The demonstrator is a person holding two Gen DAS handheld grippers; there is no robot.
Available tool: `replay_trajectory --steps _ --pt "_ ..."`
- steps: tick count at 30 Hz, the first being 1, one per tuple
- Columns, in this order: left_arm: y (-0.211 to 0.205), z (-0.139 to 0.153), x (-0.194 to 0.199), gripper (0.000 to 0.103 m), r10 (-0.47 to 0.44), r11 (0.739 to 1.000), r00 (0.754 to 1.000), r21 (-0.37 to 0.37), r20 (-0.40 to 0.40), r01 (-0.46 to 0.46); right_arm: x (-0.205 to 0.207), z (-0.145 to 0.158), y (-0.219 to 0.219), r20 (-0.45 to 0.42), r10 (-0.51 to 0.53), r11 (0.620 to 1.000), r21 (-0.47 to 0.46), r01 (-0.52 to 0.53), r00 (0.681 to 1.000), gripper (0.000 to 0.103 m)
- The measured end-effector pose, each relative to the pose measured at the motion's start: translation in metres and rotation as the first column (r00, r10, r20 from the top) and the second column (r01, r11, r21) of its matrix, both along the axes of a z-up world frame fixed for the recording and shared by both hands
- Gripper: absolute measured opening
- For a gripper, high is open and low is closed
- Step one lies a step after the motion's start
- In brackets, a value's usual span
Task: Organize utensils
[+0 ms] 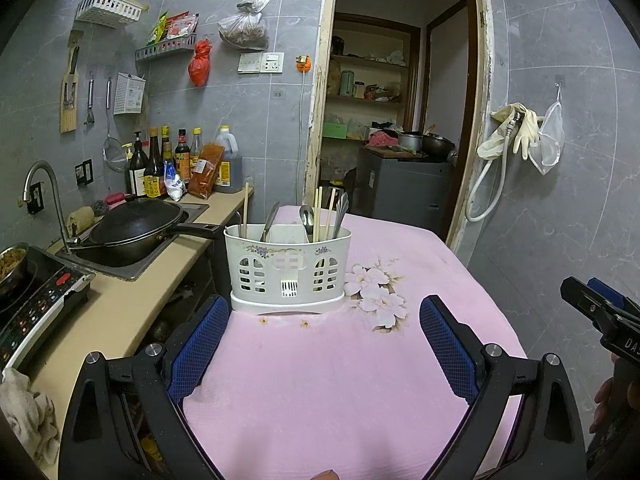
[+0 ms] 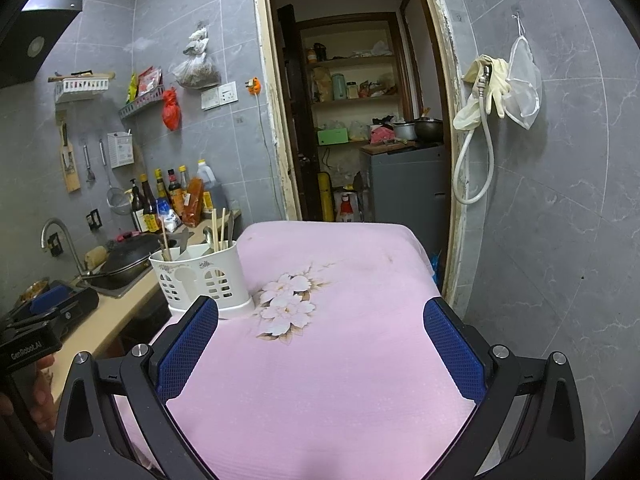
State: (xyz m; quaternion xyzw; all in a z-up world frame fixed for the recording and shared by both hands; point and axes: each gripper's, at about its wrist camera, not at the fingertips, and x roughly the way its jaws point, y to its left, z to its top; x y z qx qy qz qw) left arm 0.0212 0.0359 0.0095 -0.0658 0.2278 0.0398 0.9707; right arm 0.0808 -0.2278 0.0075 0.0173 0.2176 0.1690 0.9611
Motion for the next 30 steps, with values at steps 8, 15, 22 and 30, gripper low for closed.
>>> replay_trajectory --steps 8,15,22,30 --pt "-0.0004 0.0003 0.0000 0.094 0.001 1.000 1.000 0.000 -0.001 -0.001 -0.0003 -0.0001 0.0000 -0.001 0.001 1.000 0.001 -0.001 1.000 0.103" --pt "0.0005 -0.0003 0.0016 0.094 0.001 1.000 1.000 -0.002 -0.003 -0.001 -0.0003 -0.0001 0.0007 -0.001 0.000 1.000 0.000 0.000 1.000 0.103" --pt "0.0008 -0.0002 0.0016 0.094 0.001 1.000 1.000 0.001 -0.003 -0.001 -0.0006 -0.0001 0.0007 -0.001 0.000 1.000 0.000 0.000 1.000 0.103" --pt "0.0012 -0.0011 0.0035 0.094 -0.001 1.000 1.000 0.001 -0.005 0.001 0.0004 0.0002 0.0025 -0.004 0.002 1.000 0.007 -0.002 1.000 0.103"
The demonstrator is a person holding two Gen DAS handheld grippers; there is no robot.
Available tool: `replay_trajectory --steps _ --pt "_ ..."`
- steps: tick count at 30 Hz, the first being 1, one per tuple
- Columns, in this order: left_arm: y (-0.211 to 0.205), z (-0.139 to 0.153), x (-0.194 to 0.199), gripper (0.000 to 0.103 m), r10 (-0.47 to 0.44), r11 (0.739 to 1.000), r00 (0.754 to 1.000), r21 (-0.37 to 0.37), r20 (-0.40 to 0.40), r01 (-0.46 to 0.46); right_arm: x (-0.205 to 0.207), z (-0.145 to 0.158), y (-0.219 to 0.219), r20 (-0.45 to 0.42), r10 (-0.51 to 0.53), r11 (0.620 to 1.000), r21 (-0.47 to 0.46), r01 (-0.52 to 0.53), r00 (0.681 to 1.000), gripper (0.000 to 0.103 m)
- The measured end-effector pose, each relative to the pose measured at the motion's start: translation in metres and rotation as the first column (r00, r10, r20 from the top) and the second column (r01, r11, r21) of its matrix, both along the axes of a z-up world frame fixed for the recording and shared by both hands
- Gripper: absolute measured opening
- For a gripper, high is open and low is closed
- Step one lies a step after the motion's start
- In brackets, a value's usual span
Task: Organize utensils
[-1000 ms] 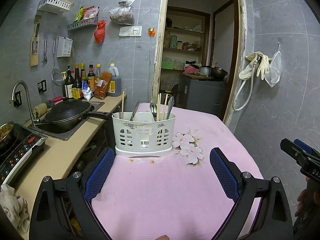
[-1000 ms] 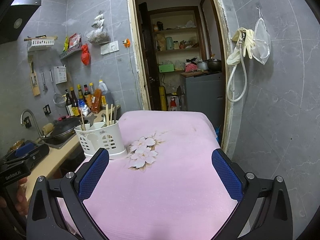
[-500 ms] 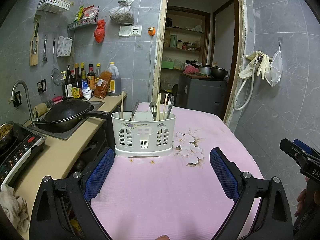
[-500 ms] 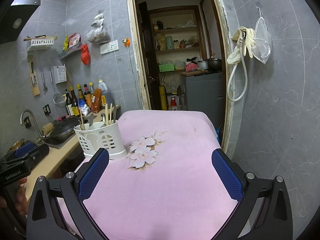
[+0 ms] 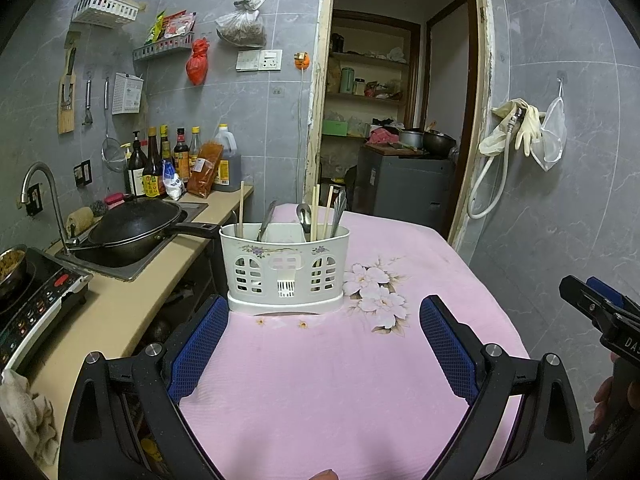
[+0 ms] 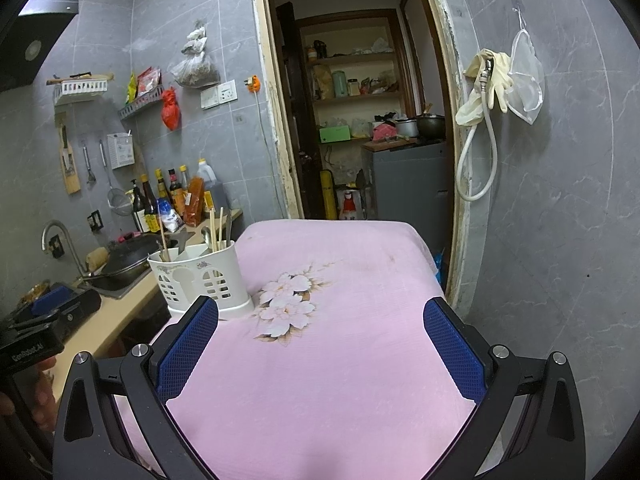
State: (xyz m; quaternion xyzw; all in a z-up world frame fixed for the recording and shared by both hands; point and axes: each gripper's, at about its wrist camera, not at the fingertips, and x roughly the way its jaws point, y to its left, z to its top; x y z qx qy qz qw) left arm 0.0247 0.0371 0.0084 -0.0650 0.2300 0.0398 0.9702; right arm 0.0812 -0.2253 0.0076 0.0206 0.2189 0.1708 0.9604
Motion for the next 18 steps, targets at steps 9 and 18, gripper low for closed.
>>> replay_trajectory --steps 9,18 --pt "0.0010 -0.0003 0.0015 0.094 0.000 1.000 1.000 0.000 -0.001 0.000 0.0008 -0.0011 0.0032 -0.002 0.001 1.000 -0.002 -0.001 1.000 0.103" --pt "0.0011 -0.0007 0.0019 0.094 0.000 1.000 1.000 0.000 0.000 0.000 0.0008 -0.0009 0.0036 -0.002 -0.001 1.000 -0.002 0.001 1.000 0.103"
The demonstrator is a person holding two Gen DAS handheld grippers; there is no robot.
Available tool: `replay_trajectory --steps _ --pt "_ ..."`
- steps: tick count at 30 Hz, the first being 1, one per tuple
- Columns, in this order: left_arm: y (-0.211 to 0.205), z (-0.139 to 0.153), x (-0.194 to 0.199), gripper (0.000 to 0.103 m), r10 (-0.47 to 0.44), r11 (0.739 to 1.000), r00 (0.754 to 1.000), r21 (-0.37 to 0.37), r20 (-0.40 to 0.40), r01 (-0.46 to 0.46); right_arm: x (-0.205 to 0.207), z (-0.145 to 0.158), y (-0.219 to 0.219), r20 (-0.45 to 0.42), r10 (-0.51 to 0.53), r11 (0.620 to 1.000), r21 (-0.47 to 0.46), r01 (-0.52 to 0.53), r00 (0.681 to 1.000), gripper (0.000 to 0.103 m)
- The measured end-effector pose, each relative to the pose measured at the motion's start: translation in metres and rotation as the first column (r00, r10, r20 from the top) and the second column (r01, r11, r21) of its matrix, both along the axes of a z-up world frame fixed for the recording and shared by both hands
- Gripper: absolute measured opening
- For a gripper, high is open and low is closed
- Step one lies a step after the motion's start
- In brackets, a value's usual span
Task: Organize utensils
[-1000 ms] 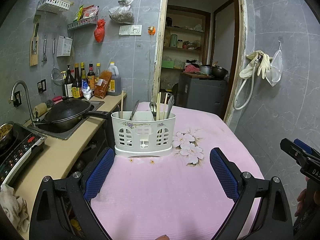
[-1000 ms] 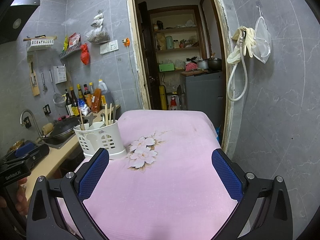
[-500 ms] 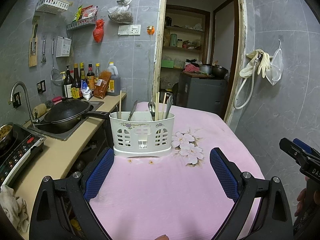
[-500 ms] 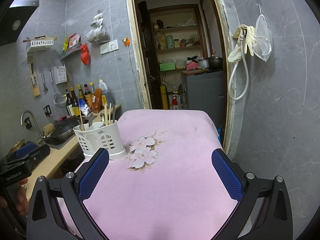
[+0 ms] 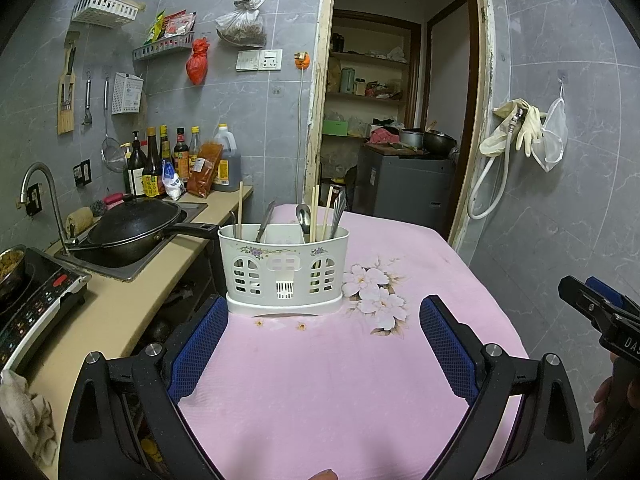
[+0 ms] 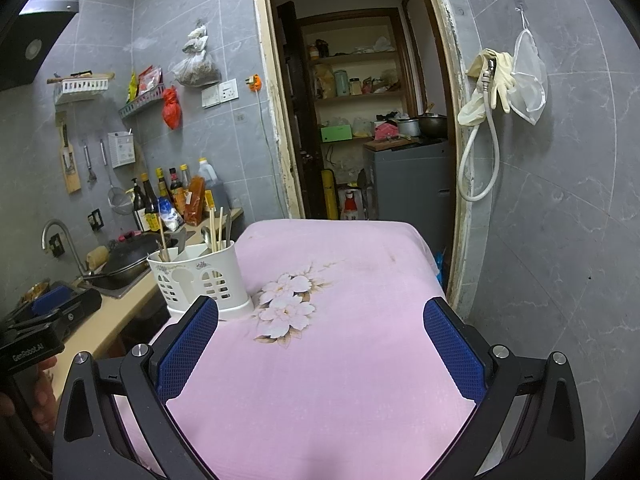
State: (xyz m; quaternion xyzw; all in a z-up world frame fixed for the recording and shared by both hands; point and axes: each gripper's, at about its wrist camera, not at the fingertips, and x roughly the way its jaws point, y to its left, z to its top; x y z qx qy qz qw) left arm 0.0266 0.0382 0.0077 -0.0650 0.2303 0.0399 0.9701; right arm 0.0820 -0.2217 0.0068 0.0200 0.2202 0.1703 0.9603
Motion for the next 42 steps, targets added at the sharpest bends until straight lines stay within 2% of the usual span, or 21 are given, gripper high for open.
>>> replay_trajectory --steps 29,42 --pt "0.005 -0.002 0.001 0.094 0.001 1.000 1.000 -0.002 -0.001 -0.001 0.000 0.001 -0.001 -0.001 0.001 1.000 0.001 -0.001 1.000 0.103" --pt "0.010 -0.006 -0.002 0.094 0.051 0.999 0.998 0.014 -0.030 -0.050 0.000 0.000 0.000 0.000 0.002 1.000 -0.001 -0.002 1.000 0.103"
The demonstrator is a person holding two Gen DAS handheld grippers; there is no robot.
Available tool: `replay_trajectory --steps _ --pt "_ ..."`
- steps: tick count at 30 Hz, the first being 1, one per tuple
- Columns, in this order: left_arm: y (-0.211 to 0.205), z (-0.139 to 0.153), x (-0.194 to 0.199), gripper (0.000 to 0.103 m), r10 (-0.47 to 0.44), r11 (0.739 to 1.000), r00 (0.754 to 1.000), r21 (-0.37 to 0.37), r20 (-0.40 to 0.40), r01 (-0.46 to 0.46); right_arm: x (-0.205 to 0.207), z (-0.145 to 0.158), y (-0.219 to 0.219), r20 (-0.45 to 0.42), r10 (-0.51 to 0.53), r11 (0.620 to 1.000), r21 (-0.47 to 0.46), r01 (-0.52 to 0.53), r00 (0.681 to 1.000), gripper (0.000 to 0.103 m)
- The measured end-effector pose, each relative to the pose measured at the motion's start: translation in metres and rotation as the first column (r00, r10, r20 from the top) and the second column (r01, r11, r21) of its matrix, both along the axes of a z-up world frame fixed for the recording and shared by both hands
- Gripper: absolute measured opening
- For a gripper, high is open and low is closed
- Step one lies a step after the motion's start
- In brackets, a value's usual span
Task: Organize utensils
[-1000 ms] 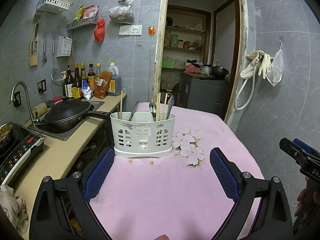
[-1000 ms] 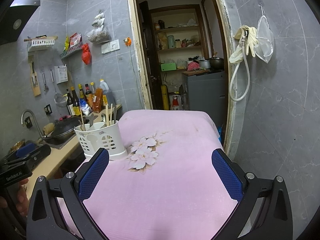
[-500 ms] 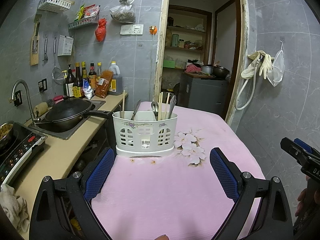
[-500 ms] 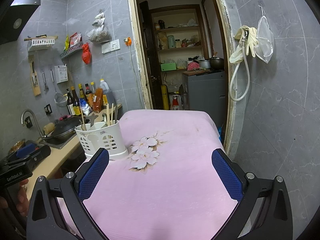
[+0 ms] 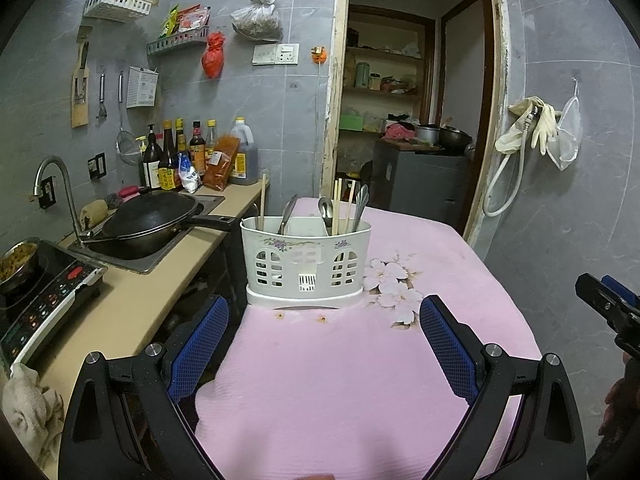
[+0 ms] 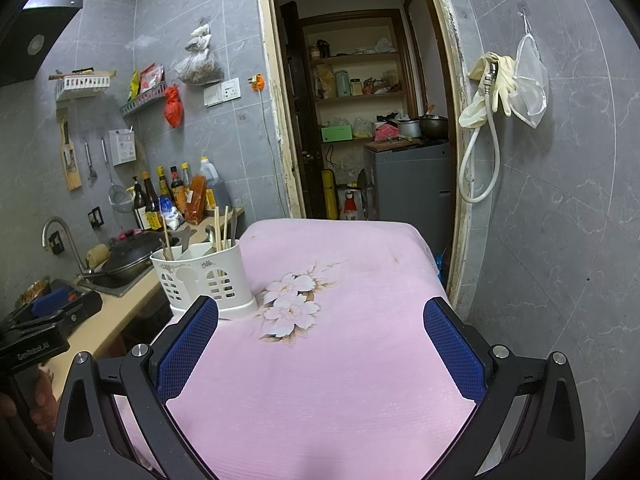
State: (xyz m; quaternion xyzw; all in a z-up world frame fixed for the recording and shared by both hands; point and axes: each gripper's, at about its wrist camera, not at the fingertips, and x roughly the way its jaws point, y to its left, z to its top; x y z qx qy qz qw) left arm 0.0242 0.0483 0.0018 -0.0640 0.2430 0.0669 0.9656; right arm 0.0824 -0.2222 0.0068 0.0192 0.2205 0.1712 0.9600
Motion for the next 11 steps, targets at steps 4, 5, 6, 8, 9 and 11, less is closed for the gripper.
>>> replay_trajectory --steps 4,5,6,8,9,11 --pt "0.0000 -0.0008 0.0000 0.094 -0.001 1.000 1.000 -0.001 0.001 0.001 -0.0005 -0.0003 0.0006 -0.001 0.001 1.000 -0.001 -0.001 1.000 0.103" --pt "-0.0002 -0.0007 0.0005 0.094 -0.001 1.000 1.000 0.000 0.000 0.001 -0.0007 -0.0006 0.0009 -0.001 0.001 1.000 -0.001 -0.001 1.000 0.103" --pt "-0.0007 -0.0004 0.0007 0.094 -0.001 1.000 1.000 0.000 -0.001 0.001 -0.0008 -0.0005 0.0007 -0.001 0.001 1.000 -0.001 -0.001 1.000 0.103" --pt "-0.0007 -0.0005 0.0005 0.094 0.000 1.000 1.000 0.001 -0.001 0.000 -0.0014 -0.0015 0.0018 -0.002 0.001 1.000 -0.001 -0.001 1.000 0.103" --pt "-0.0010 -0.0004 0.0007 0.094 0.001 1.000 1.000 0.001 -0.001 -0.001 -0.0014 -0.0015 0.0020 -0.001 0.001 1.000 -0.002 -0.001 1.000 0.103" --pt "-0.0009 -0.0006 0.0007 0.094 0.000 1.000 1.000 0.000 -0.002 0.000 -0.0010 -0.0016 0.0018 -0.003 0.002 1.000 -0.002 -0.002 1.000 0.103"
